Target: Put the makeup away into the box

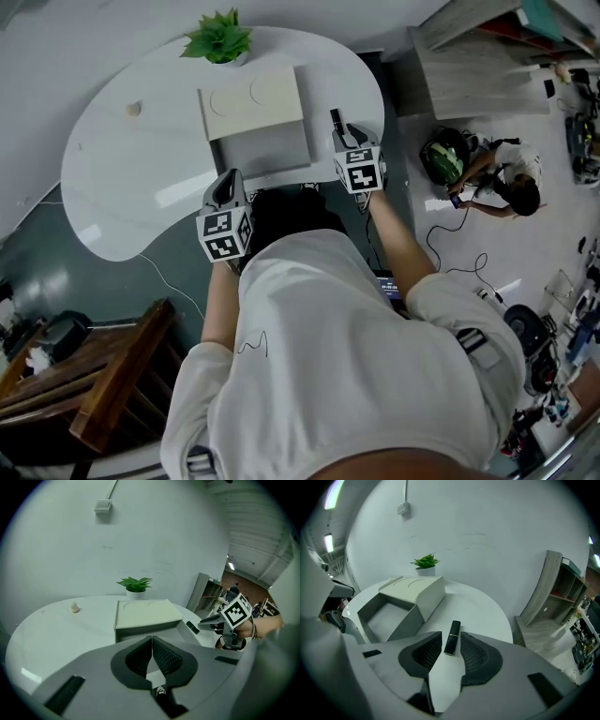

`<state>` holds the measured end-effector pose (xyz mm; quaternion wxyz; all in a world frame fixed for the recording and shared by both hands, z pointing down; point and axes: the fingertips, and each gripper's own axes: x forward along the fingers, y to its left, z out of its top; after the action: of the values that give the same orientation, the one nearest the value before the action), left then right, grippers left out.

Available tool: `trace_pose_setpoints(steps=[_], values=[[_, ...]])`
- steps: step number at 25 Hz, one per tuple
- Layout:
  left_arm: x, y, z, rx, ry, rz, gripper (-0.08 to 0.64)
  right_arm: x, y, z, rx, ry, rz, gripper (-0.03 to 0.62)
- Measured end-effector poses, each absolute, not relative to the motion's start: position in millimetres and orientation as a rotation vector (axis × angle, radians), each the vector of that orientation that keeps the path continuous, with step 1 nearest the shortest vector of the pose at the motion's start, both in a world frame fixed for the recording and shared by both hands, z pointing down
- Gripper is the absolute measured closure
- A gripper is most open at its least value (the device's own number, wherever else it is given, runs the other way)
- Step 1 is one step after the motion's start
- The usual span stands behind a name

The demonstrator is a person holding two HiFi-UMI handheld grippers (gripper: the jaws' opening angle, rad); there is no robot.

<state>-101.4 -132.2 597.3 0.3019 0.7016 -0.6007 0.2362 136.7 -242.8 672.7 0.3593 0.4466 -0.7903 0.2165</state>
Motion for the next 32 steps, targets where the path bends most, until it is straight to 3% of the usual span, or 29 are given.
trace_pose_setpoints(steps=[12,15,18,32], values=[[-135,-126,602,1.811,-1.616,0.58,0.54,127,-262,710,1.127,-1.921,0.598,0.417],[-140,-127,601,1.814,-1.616,0.566,0.54,127,-265,714,1.137,-1.903,0.586,0.428],[-147,-129,600,1.82,-1.614,0.556,0.54,127,-265,716,1.149,-1.889,0.59,0.502],[-151,-148,597,1.912,-1.549,0.556,0.54,101,-260,665,1.188,-2.046,0.625,0.502]])
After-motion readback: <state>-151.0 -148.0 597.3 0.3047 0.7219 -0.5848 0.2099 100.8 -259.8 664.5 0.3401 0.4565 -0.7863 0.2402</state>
